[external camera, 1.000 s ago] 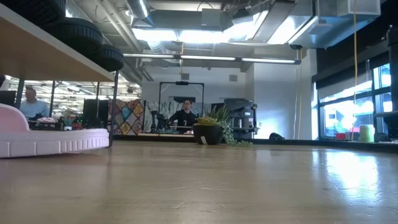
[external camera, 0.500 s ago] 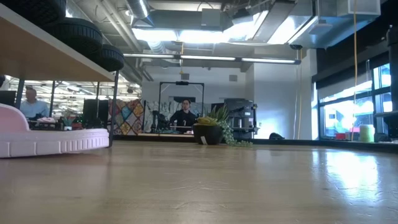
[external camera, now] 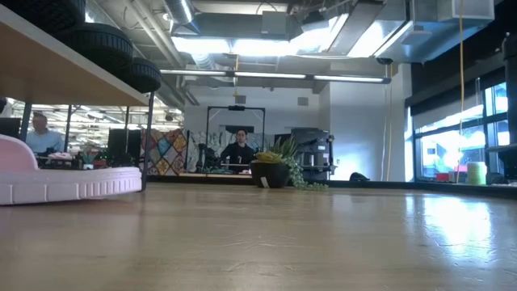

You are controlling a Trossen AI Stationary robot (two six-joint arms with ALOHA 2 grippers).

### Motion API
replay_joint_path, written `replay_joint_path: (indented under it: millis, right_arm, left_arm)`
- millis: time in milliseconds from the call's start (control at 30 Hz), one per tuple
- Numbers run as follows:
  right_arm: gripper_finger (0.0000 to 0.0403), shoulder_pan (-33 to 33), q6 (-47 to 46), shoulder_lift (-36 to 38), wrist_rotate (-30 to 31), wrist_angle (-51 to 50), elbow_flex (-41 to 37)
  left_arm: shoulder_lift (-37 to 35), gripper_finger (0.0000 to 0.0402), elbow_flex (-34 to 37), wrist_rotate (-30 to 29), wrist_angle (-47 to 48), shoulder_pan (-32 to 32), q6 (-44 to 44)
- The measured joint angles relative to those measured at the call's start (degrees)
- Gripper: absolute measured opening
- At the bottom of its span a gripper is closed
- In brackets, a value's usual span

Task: Pick and place slides into the shelf
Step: Put the pink slipper under the shelf

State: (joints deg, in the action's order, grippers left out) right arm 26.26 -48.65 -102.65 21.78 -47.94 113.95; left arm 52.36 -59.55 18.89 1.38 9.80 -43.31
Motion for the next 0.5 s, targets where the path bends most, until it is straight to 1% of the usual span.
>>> replay_joint_path:
  millis: [33, 67, 333, 500]
  right_arm:
    - [0.0078, 0.0, 0.7, 0.0, 0.0, 0.0, 0.0]
    - [0.0076, 0.0, 1.0, 0.0, 0.0, 0.0, 0.0]
    - [0.0075, 0.0, 2.7, 0.0, -0.3, -0.5, 0.0]
    - [0.0074, 0.1, 3.7, 0.0, -0.7, -1.5, 0.0]
  left_arm:
    - [0.0, 0.0074, 0.0, 0.2, -0.1, 0.0, 0.0]
    - [0.0, 0.0077, 0.0, 0.2, -0.3, 0.0, 0.0]
    - [0.0, 0.0088, 0.0, 0.5, -1.6, 0.0, 0.4]
    - [0.0, 0.0114, 0.0, 3.6, -2.1, 0.0, 1.0]
